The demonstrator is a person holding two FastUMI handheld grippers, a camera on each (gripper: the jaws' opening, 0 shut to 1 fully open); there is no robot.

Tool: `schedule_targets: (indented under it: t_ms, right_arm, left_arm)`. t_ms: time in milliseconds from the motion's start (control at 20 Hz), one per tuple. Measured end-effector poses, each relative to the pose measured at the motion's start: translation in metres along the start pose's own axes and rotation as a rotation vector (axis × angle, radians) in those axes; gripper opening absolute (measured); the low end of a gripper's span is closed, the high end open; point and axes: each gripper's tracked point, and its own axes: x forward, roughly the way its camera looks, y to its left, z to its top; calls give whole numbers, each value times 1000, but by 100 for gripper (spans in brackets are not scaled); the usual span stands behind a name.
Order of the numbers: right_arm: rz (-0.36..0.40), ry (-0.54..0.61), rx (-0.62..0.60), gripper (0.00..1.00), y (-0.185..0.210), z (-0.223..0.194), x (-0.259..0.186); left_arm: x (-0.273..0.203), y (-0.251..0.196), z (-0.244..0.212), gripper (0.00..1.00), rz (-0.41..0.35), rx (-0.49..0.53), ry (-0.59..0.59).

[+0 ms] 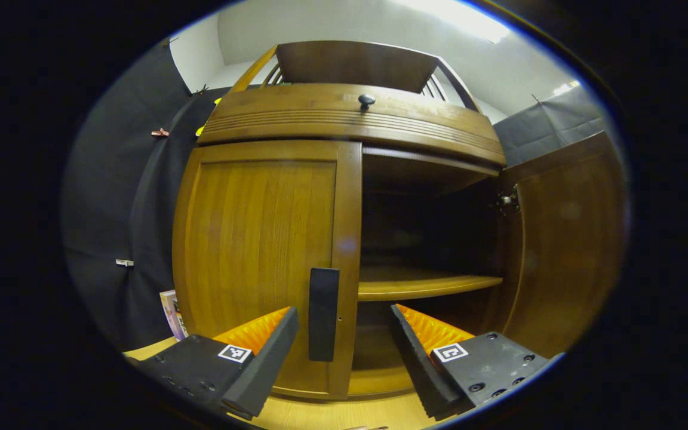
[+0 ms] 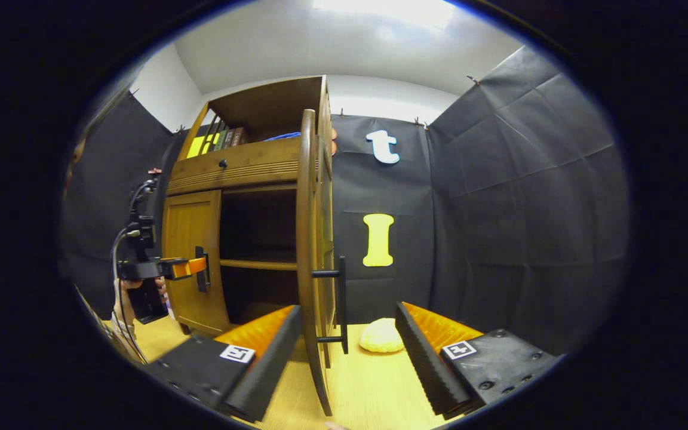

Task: Open the right door of the double-door shoe cabinet with the right hand, and open the left door with the left hand.

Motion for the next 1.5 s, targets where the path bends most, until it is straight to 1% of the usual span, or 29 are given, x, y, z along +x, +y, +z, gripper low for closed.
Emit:
schedule_targets:
  t_ms: [50,100,150,200,300,350,400,550,600,700,750,800,900,950,1000,1150,1300,1500]
  right_arm:
    - [26,7,-6,99,8,-4,-2]
    - [43,13,-17,98,13,-6,-3]
    - [50,13,-34,98,15,-7,-2]
    - [51,-2,-57,98,15,-5,-3]
    - [37,-18,-85,97,13,-2,1]
    - [31,-22,-81,97,9,-4,6]
    - [30,-24,-65,97,7,-4,8]
    - [47,-23,9,97,4,-3,11]
    - [47,-21,22,97,1,-4,12]
    - [24,-16,23,97,-8,-6,16]
    - [10,-12,17,97,-12,-8,17]
    - [11,-7,18,98,-12,-8,18]
    - [12,-2,17,100,-11,-10,18]
    - [8,-1,11,100,-11,-11,19]
    - [5,-3,5,99,-11,-10,19]
    - [10,8,-7,99,-5,-11,20]
    - [0,26,-36,100,-2,-16,20]
    - [23,43,-57,99,18,-16,17]
  left_arm:
    - [8,2,-5,94,11,9,7]
    - [14,3,-7,92,16,13,10]
    - [22,3,-11,92,15,9,13]
    - [26,2,-13,94,9,5,17]
    - [32,4,-15,92,13,0,13]
    - [34,7,-16,91,27,3,10]
    - [37,10,-16,87,38,5,4]
    - [43,18,-16,86,64,-3,-7]
    - [45,21,-17,81,71,-9,-5]
    - [47,23,-23,75,74,-14,9]
    - [50,28,-27,74,75,-12,20]
    - [46,27,-30,65,57,-21,25]
    - [54,21,-27,54,28,-55,9]
    - [57,20,-25,48,28,-65,8]
    - [57,20,-26,39,27,-54,8]
    - [55,20,-27,35,27,-12,28]
    - [51,20,-27,32,-21,-46,48]
    - [35,20,-18,32,-94,-84,67]
